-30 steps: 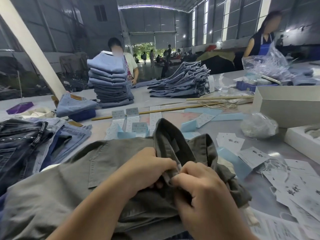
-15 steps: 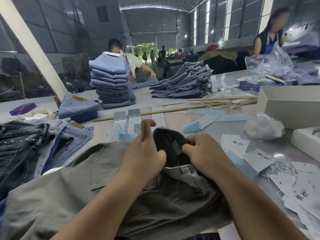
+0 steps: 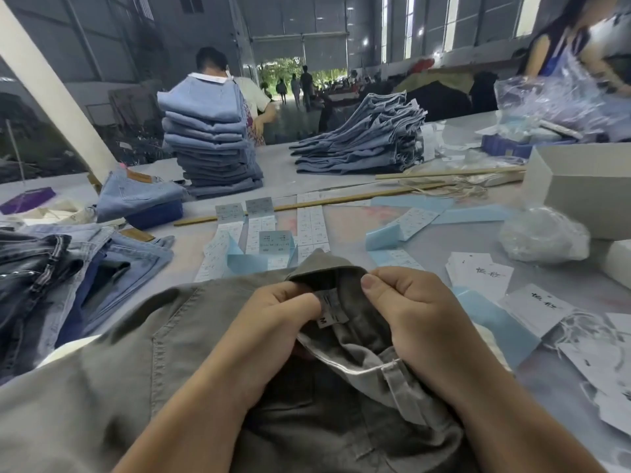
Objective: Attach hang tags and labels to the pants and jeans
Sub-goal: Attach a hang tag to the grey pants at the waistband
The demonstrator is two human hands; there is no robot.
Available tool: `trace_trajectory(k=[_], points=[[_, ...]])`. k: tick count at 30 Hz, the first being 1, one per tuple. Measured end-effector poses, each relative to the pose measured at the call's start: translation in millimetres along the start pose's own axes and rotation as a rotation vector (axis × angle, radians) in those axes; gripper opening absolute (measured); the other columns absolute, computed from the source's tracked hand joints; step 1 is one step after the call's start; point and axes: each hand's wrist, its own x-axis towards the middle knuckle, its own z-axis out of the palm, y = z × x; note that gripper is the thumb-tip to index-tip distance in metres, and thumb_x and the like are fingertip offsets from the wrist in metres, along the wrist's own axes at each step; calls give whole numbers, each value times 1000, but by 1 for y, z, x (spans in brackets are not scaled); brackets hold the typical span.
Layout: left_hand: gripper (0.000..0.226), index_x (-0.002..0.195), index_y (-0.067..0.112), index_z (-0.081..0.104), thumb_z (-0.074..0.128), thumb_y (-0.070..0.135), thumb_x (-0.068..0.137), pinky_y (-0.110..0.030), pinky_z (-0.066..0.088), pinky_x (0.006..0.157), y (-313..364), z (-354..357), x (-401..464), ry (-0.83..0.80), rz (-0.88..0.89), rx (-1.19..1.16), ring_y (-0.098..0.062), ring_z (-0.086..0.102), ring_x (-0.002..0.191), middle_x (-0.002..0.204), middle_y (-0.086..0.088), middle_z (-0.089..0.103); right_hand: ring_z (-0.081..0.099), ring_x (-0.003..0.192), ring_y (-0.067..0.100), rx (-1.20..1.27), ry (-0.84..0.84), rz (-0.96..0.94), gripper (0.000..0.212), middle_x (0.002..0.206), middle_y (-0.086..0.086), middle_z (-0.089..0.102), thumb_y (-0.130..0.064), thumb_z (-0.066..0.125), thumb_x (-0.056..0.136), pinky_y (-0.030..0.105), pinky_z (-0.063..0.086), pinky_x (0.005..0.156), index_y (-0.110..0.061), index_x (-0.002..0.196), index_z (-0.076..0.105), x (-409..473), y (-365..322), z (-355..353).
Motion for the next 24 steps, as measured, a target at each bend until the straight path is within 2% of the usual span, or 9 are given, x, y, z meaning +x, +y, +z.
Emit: trace_trajectory(k=[2, 5, 8, 12, 14, 17, 20, 24], points=[[24, 80, -2, 68, 58, 12, 62, -36, 54, 64, -2, -3, 1, -37, -5, -100, -36, 63, 71, 83, -34, 66, 37, 45, 8, -36, 31, 4, 39, 47, -1, 40, -22, 50, 99, 22, 30, 45, 3, 70, 53, 1, 3, 2], [18, 72, 4, 67, 56, 9, 59, -33, 51, 57, -1, -4, 2, -46, 15, -173, -30, 56, 63, 71, -22, 59, 37, 42, 6, -65, 46, 2, 39, 43, -7, 38, -23, 51, 98, 19, 31, 43, -1, 66, 52, 2, 7, 3], [9, 58, 14, 61, 53, 10, 59, -31, 48, 56, 1, -4, 2, -35, 19, -175, -27, 53, 57, 65, -17, 56, 38, 42, 5, -72, 57, -15, 38, 42, -8, 38, -25, 52, 96, 19, 32, 44, -3, 65, 52, 2, 9, 4], [14, 50, 18, 59, 52, 11, 60, -28, 48, 51, -2, -4, 3, -41, 33, -183, -20, 53, 53, 58, -10, 55, 44, 45, 6, -74, 51, -30, 35, 45, -1, 46, -28, 54, 94, 20, 37, 47, -8, 65, 58, 2, 10, 5], [6, 56, 13, 63, 58, 14, 57, -34, 50, 59, -5, -5, 3, -53, 45, -184, -27, 55, 58, 63, -13, 58, 51, 47, 5, -55, 38, -26, 29, 48, -6, 56, -32, 56, 90, 18, 40, 49, -17, 68, 65, 1, 9, 5], [34, 78, -9, 59, 62, 16, 56, -55, 41, 78, -8, -6, 5, -39, 40, -182, -40, 53, 77, 80, -25, 58, 60, 54, 2, -29, 23, -29, 17, 56, -14, 65, -36, 58, 85, 12, 44, 53, -31, 73, 70, 0, 7, 6], [33, 86, -14, 58, 56, 11, 65, -59, 37, 81, -8, -4, 4, -18, 34, -195, -43, 51, 81, 84, -30, 58, 61, 54, 4, -26, 37, -21, 13, 58, -13, 67, -36, 59, 83, 16, 46, 51, -35, 77, 71, -1, 9, 6], [30, 81, -12, 58, 56, 12, 63, -58, 36, 80, -7, -3, 2, -3, 22, -185, -43, 50, 82, 83, -30, 57, 62, 54, 13, -26, 42, -18, 13, 58, -10, 67, -35, 61, 86, 27, 49, 52, -37, 78, 71, 0, 10, 7]])
